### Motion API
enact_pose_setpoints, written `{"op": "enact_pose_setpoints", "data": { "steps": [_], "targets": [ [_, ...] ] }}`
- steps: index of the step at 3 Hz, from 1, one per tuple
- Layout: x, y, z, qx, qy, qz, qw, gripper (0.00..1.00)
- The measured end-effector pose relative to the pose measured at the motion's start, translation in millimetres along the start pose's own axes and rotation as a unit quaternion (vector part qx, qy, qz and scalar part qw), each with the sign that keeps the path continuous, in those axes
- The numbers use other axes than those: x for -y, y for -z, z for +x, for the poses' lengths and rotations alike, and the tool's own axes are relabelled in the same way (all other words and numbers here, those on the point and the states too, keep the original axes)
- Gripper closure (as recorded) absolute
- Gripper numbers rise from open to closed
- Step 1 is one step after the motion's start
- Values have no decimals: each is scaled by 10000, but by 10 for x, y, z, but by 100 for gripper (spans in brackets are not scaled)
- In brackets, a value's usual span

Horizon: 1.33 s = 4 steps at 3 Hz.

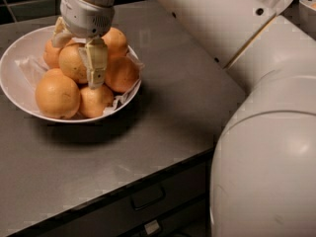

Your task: Pick orange from white bowl

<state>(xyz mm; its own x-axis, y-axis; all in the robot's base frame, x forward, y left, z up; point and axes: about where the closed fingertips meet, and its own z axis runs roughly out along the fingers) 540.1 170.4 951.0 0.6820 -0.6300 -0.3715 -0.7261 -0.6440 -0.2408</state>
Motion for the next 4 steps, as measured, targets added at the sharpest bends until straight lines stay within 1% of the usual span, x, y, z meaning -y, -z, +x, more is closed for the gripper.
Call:
{"op": "enact_pose_setpoints", "data": {
  "steps": [1, 2, 3, 4],
  "targets": [
    [-22, -14, 27, -84, -70, -57, 9999, 22],
    [-47, 7, 50, -168, -126, -74, 9998, 39],
    [-66, 91, 101, -274, -199, -18, 9994, 35],
    [-16, 125, 107, -356, -166, 16, 9992, 35]
  ]
}}
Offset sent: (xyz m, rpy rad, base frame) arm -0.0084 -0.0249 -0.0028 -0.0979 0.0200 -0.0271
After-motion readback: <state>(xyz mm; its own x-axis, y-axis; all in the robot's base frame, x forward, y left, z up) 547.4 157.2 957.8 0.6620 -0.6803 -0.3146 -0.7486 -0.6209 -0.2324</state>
